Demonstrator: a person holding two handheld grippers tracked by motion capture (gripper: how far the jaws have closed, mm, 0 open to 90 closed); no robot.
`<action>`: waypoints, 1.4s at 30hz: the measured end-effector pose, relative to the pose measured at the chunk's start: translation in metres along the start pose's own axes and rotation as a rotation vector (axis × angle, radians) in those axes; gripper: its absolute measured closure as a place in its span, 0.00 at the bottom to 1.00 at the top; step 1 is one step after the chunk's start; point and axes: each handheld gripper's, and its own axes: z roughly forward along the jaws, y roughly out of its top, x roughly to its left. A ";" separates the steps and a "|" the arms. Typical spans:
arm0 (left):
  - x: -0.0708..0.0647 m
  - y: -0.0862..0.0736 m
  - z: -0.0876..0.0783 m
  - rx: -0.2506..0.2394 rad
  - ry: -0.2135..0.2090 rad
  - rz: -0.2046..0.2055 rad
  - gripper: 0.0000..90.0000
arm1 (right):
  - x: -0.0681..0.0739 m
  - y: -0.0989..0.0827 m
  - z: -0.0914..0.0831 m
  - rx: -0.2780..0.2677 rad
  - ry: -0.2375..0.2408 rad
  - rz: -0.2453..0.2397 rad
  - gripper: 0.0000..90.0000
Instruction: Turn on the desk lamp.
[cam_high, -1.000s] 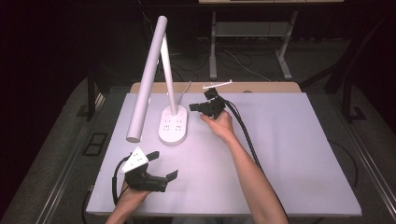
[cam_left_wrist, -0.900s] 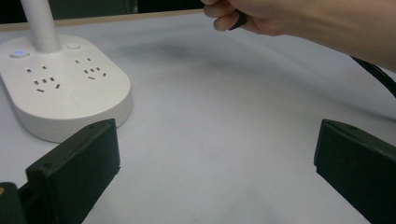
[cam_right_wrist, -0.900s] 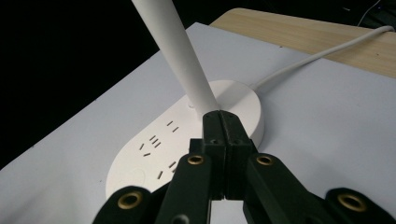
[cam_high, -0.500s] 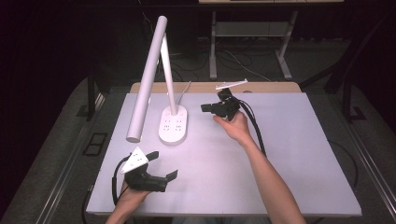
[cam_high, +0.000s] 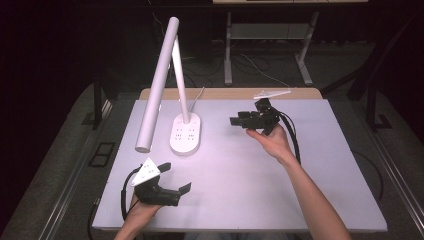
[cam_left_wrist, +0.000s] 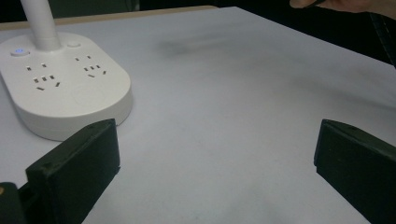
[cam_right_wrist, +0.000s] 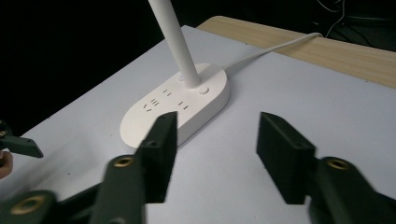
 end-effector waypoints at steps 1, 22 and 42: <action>0.000 0.000 0.000 -0.001 0.001 0.000 0.00 | 0.000 -0.001 -0.003 -0.004 -0.003 0.001 0.38; -0.003 0.000 0.000 -0.009 0.007 0.002 0.00 | 0.010 -0.045 -0.070 -0.010 0.017 -0.001 0.00; -0.004 0.000 0.000 -0.007 0.005 0.010 0.00 | 0.005 -0.112 -0.113 -0.001 -0.006 0.059 0.00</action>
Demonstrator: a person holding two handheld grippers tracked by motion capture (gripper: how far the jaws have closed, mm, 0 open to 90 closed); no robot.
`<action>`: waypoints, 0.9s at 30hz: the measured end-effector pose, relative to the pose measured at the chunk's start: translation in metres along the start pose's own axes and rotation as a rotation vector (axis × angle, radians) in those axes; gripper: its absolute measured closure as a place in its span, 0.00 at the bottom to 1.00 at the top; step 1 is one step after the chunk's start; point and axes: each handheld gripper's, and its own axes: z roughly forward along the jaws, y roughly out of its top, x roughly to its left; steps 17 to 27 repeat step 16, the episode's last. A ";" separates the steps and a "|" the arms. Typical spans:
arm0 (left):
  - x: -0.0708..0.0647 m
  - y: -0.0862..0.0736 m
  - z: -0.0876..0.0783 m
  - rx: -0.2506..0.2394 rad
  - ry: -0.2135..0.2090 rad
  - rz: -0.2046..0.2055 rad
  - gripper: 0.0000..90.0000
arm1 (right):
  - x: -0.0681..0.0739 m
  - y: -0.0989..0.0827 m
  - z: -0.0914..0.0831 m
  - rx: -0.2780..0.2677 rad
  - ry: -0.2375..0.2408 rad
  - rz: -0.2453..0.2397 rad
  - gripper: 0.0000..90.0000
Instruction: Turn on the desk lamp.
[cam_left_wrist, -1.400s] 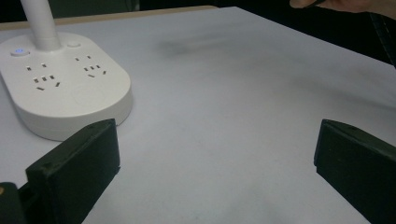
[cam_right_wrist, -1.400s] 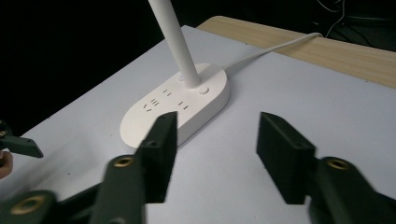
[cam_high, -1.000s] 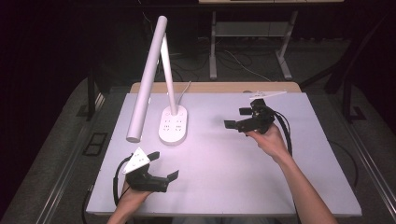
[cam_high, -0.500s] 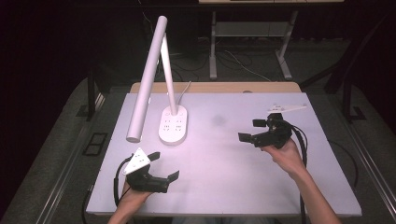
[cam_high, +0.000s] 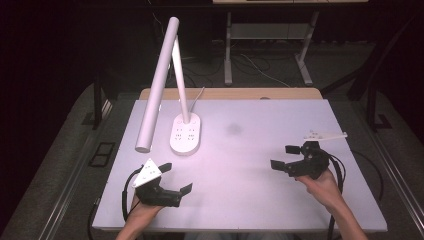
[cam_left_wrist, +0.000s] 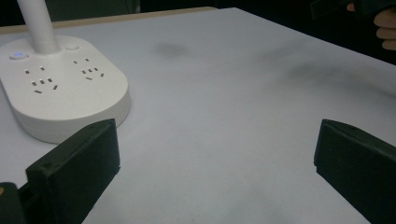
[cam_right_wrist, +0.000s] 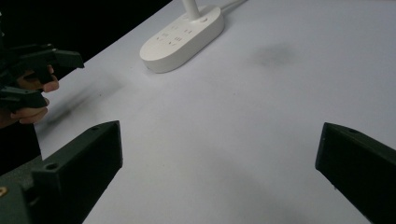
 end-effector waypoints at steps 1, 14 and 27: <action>0.000 0.000 0.000 -0.001 -0.001 -0.001 0.00 | 0.001 -0.004 -0.001 0.004 -0.003 0.003 0.00; 0.000 0.000 0.000 0.005 0.003 -0.001 0.00 | 0.008 -0.049 -0.014 0.015 -0.051 0.020 0.00; 0.000 0.000 0.001 0.009 0.003 -0.002 0.00 | 0.009 -0.053 -0.016 0.011 -0.050 0.029 0.00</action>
